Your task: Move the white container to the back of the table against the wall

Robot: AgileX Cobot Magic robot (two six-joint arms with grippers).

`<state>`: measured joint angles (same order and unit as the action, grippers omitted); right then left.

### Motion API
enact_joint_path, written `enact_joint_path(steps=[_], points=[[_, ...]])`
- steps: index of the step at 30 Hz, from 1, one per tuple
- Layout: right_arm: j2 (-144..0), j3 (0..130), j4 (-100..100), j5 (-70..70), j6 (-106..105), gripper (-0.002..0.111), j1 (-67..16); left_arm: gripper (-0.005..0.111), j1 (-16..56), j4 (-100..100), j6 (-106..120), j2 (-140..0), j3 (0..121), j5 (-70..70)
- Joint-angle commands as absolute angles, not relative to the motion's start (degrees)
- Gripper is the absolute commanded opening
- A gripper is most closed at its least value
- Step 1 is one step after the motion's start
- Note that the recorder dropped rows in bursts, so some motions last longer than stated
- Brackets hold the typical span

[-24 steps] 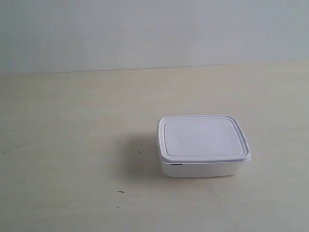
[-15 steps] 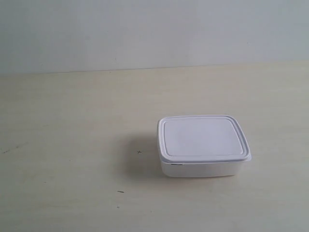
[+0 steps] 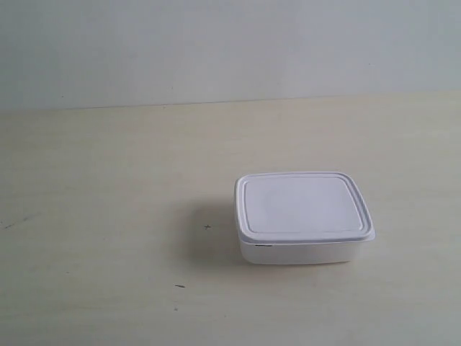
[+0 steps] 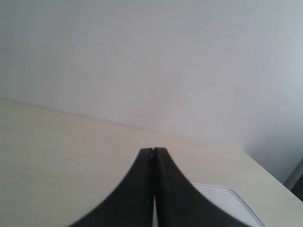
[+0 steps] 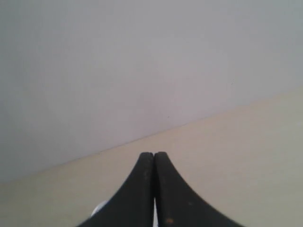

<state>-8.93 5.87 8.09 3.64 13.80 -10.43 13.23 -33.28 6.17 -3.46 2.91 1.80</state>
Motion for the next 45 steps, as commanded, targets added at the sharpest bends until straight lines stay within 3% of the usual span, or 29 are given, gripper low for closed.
enact_joint_path(steps=[1,5,9,14,19,22,27,45], points=[[-20.0,18.7,8.2,13.7,13.5,0.000,-10.6,0.000,13.2,-33.7,5.8,-13.3,11.3,4.5],[-32.5,32.5,13.5,22.4,8.3,0.000,-10.6,0.000,13.6,-34.5,15.2,-26.2,24.9,17.8],[-43.7,44.5,33.4,30.7,-12.9,0.000,-10.6,0.000,16.3,-45.6,29.2,-39.9,35.9,32.1],[-56.7,55.2,39.7,52.3,-21.5,0.000,-10.6,0.000,24.7,-49.1,35.0,-55.0,40.1,29.6],[-63.6,52.9,35.7,56.1,-17.7,0.000,-11.1,0.000,38.3,-48.8,34.1,-65.3,39.4,18.7],[-66.1,49.8,34.4,55.4,-18.1,0.000,-15.2,0.000,46.5,-49.5,33.6,-70.3,39.4,10.5],[-69.0,44.4,27.0,50.1,-12.6,0.000,-22.7,0.000,52.3,-52.9,32.1,-77.8,39.4,3.5],[-88.8,37.1,14.7,29.0,2.1,0.000,-24.4,0.000,52.6,-56.7,31.1,-102.2,50.6,0.0]])
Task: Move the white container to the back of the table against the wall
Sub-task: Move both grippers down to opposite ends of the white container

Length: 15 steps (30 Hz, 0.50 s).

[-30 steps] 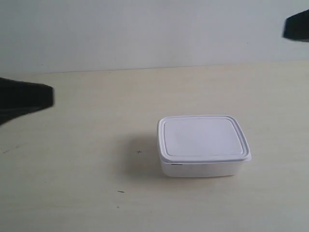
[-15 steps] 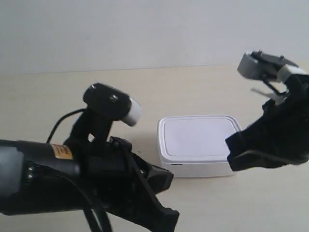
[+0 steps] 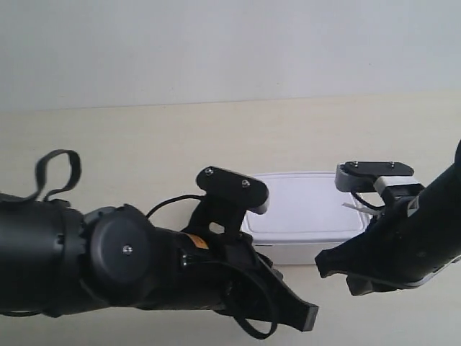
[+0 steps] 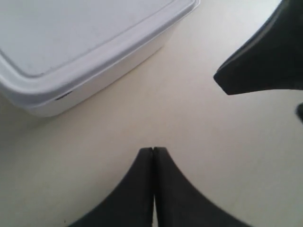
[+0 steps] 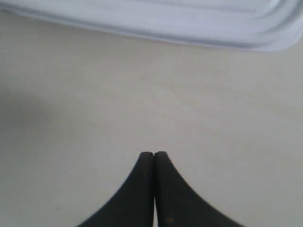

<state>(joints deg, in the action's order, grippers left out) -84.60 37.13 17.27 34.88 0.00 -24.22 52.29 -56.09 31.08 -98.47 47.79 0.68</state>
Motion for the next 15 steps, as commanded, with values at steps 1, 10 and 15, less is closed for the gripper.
enact_joint_path(steps=[1,10,15], points=[[-90.0,37.1,14.2,28.0,2.9,0.000,-24.3,0.000,52.6,-56.7,31.3,-103.4,51.3,0.0],[-96.4,37.1,8.6,19.4,9.1,0.000,-24.2,0.000,52.6,-56.7,31.3,-111.7,56.8,-0.3],[-96.6,37.1,8.3,16.5,9.1,0.000,-24.2,0.000,51.3,-56.1,31.3,-113.6,58.6,-0.7]])
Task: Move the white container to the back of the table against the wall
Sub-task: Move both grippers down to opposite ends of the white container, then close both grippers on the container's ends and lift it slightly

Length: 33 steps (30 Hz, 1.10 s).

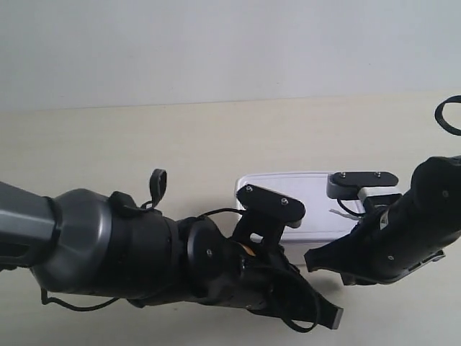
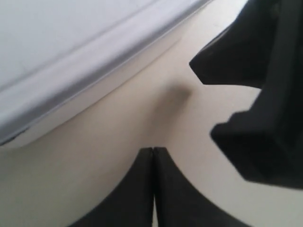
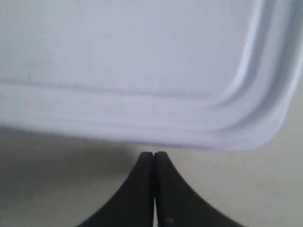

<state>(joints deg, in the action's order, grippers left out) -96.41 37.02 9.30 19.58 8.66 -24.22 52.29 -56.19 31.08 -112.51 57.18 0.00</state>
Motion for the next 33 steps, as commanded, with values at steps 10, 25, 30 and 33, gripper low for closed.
enact_joint_path(steps=[10,25,30,33], points=[[-98.7,40.2,7.7,15.0,9.2,0.000,-21.5,0.000,45.1,-54.7,31.3,-116.9,61.3,0.6],[-107.1,53.0,6.3,14.9,7.5,0.000,-21.2,0.000,39.5,-54.3,32.9,-119.1,66.0,-1.2],[-109.8,57.3,6.3,15.7,7.5,0.000,-21.2,0.000,37.7,-54.3,34.4,-120.6,69.5,0.0],[-111.6,60.6,5.5,16.4,7.5,0.000,-21.2,0.000,35.9,-54.2,35.9,-123.3,73.2,1.7]])
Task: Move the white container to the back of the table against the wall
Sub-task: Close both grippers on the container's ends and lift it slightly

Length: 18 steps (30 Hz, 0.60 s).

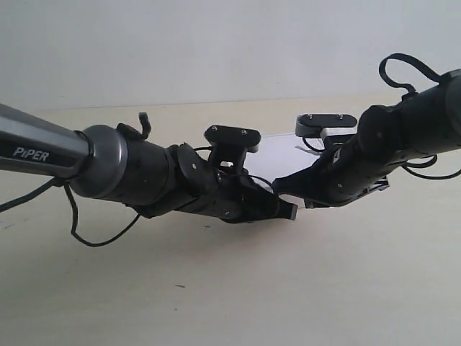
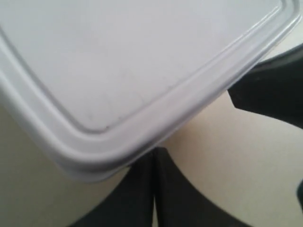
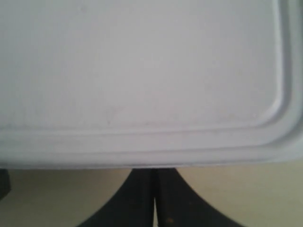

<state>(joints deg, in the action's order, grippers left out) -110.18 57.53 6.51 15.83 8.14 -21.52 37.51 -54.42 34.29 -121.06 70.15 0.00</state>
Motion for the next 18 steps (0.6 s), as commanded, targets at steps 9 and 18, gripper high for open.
enact_joint_path(steps=[9,18], points=[[-119.8,73.2,5.3,18.3,7.5,0.000,-20.5,0.000,32.5,-52.8,36.4,-129.3,81.6,0.8],[-124.8,78.8,4.3,16.6,7.5,0.000,-18.6,0.000,30.8,-52.7,37.3,-133.9,88.2,-2.8]])
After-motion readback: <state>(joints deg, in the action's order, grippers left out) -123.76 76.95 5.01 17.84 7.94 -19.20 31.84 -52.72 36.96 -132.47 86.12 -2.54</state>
